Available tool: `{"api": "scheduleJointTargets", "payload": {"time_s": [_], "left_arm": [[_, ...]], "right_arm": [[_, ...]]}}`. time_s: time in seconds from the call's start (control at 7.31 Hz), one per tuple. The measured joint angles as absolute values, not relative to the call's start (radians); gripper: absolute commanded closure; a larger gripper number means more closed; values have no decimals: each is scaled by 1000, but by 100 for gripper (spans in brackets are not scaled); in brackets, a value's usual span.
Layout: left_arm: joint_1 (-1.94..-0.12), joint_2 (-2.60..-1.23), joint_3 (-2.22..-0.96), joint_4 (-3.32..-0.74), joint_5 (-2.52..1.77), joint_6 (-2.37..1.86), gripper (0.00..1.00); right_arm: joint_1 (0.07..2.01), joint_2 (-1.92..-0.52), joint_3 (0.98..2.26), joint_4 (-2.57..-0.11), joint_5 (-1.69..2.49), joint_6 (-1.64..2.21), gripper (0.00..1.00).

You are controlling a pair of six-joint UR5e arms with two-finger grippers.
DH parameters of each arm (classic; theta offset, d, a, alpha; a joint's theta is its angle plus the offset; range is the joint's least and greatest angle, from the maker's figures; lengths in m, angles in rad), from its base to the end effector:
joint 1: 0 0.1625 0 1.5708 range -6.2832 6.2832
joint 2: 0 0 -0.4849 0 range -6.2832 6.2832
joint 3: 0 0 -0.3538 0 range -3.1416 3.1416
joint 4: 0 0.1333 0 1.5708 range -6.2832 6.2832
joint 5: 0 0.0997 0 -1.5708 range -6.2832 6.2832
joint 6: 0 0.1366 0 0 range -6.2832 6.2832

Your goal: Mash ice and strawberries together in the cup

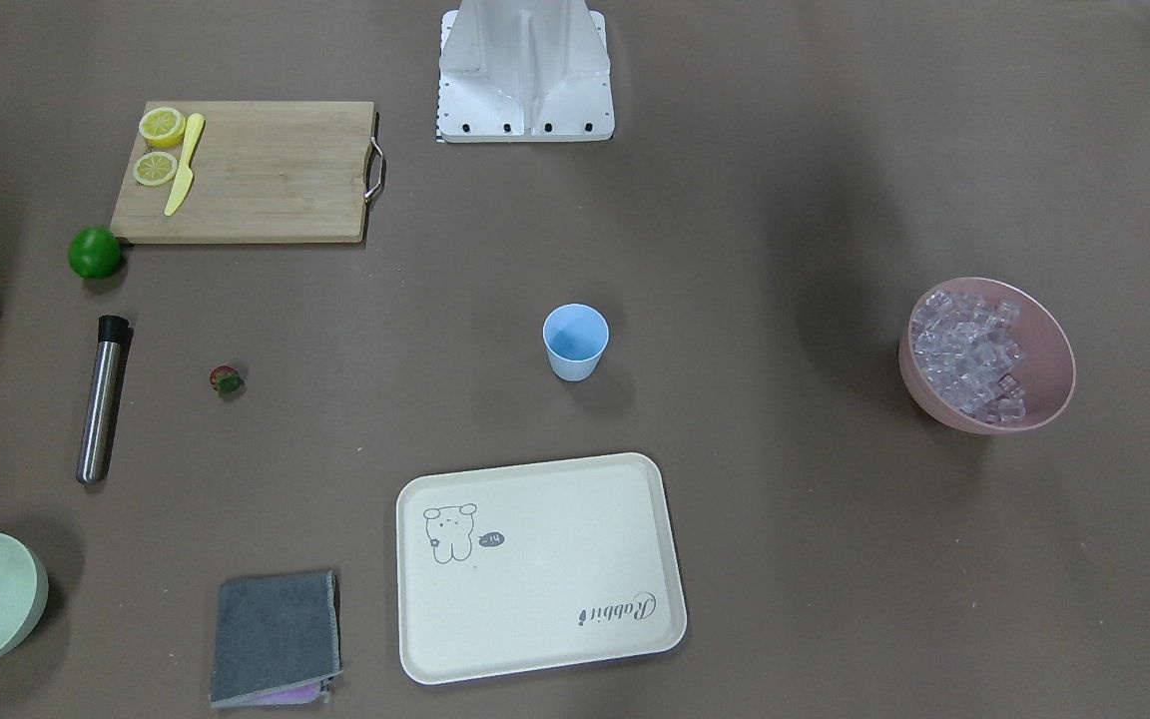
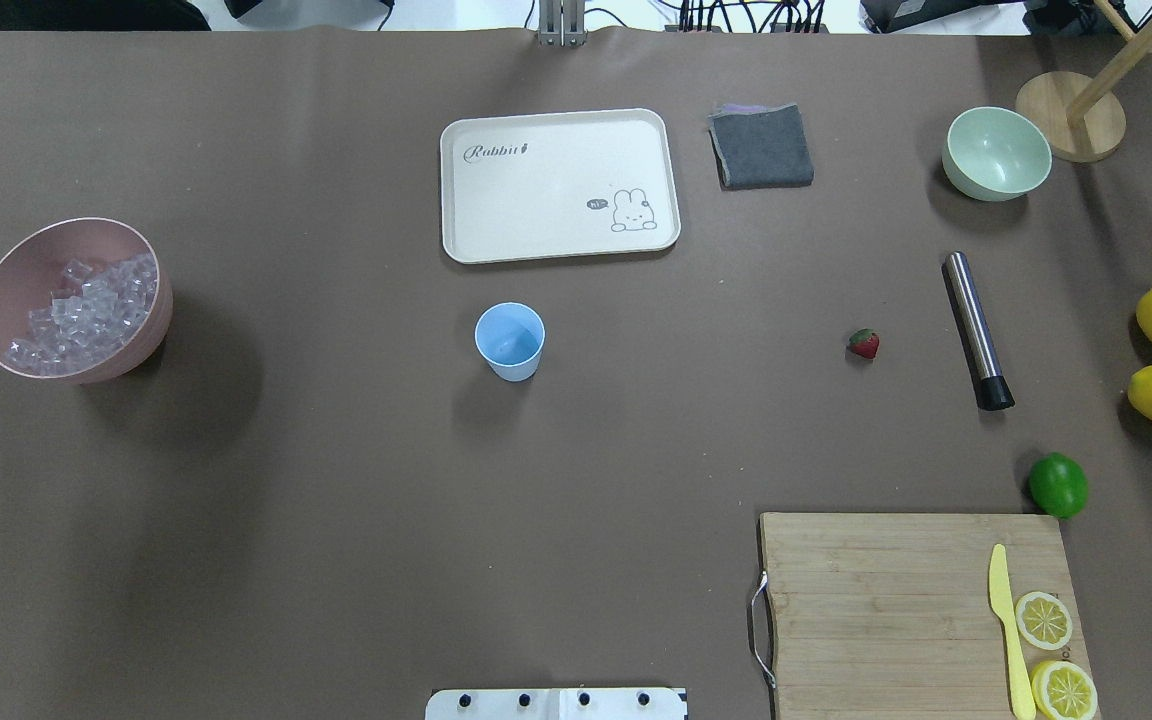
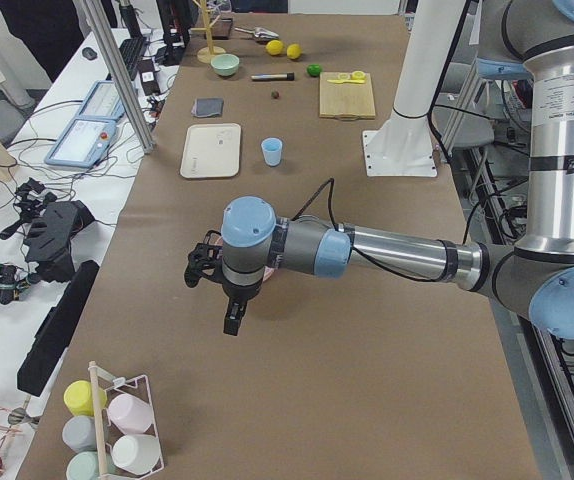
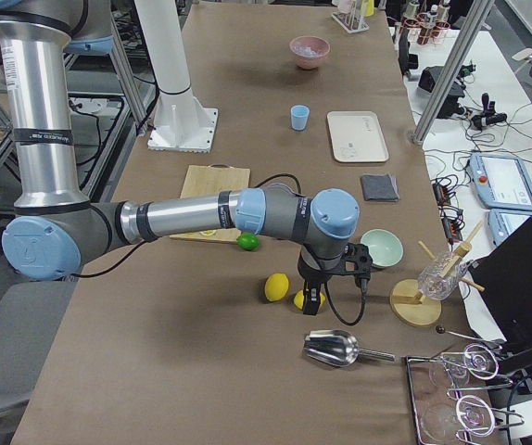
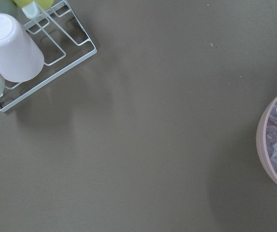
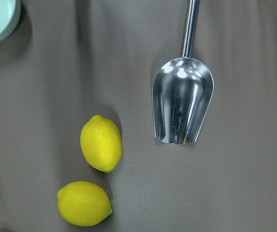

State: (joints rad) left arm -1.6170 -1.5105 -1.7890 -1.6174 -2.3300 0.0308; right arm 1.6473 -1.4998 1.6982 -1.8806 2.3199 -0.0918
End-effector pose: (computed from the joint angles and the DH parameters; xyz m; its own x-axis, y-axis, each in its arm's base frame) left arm -0.0595 -0.4356 0.6677 0.7321 0.1362 -0.6674 0.0227 0.9744 0.2237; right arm 0.0760 -0.4648 0.6869 0.7283 0.0401 0.6841 -0.0092 0.9988 -0.0487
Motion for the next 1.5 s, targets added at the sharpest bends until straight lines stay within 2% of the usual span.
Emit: {"api": "scheduleJointTargets", "payload": {"time_s": [1.5], "left_arm": [[-1665,-1517,-1773,-1618,-2303,29,3]], "right_arm": [[1646,-1497,1726,-1884,2332,-93,0]]}}
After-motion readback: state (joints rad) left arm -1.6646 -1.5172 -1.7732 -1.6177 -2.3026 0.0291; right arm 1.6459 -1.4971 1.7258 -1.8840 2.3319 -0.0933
